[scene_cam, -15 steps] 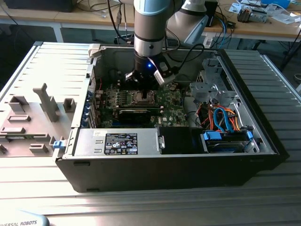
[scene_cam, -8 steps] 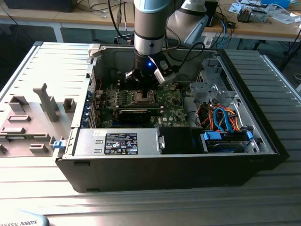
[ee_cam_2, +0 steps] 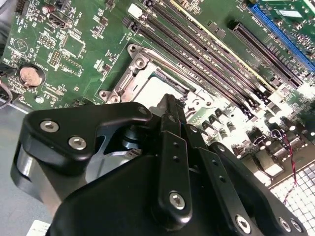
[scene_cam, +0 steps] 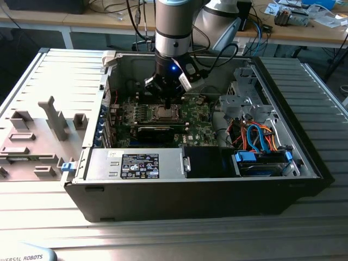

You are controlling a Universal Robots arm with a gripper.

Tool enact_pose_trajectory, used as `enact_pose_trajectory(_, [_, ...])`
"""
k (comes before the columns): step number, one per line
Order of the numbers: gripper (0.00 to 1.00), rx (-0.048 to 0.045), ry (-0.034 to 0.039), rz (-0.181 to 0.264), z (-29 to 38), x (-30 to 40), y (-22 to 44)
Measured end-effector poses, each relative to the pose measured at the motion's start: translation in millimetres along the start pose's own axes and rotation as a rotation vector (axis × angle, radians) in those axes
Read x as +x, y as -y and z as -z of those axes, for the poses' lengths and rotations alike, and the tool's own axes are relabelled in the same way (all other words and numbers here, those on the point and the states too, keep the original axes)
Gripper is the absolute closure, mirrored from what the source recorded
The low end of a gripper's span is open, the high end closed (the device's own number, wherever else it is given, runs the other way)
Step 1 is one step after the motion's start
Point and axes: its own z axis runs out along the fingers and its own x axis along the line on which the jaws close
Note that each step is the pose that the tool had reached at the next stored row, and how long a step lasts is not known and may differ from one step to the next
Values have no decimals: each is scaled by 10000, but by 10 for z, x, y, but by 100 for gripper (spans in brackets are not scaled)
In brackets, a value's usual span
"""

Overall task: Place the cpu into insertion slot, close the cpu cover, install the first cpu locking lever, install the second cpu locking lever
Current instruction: 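Install the second cpu locking lever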

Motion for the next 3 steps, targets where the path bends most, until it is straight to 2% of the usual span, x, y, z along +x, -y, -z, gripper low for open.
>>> enact_pose_trajectory(3, [89,2,-1,0,0,0,0])
